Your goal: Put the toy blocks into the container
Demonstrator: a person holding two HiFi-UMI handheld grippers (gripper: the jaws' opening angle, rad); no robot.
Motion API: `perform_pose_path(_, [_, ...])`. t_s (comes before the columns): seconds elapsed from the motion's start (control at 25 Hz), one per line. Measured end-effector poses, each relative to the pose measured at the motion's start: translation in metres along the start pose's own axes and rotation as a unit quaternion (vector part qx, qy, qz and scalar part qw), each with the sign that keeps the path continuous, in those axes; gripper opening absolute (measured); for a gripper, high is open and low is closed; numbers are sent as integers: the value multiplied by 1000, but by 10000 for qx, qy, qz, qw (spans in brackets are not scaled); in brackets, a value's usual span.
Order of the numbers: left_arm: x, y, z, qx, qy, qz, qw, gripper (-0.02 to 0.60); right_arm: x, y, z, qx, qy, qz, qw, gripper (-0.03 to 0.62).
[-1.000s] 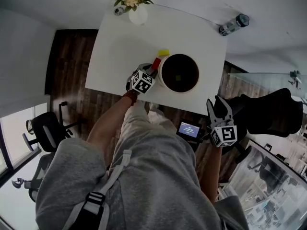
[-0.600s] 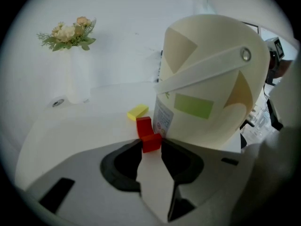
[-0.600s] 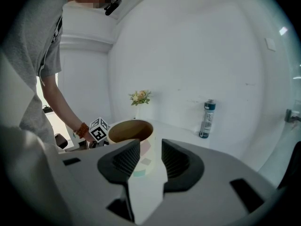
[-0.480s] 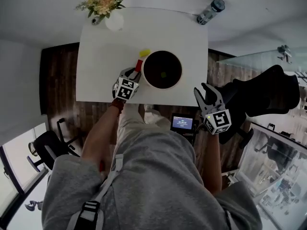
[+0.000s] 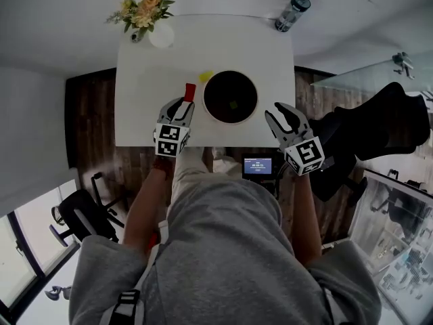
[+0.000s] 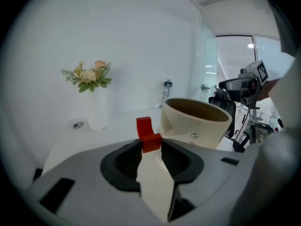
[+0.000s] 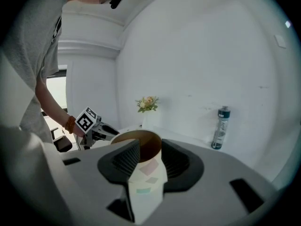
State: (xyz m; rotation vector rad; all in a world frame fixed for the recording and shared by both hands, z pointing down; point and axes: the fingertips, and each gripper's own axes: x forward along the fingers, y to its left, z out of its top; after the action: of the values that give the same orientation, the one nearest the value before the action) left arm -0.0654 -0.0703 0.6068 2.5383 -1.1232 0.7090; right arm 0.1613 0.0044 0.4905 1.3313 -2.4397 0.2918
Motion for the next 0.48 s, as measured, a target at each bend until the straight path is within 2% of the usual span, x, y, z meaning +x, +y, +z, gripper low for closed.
perform_pose_path(0.2, [-33,-6,26,106,-256,175,9995,132,12,2,8,-19,-128,172,9998,140])
perform_pose_path(0.48, [-54,-14,53,226,-507,290,9980,132,27,6,17,-31,-255,335,9991,137])
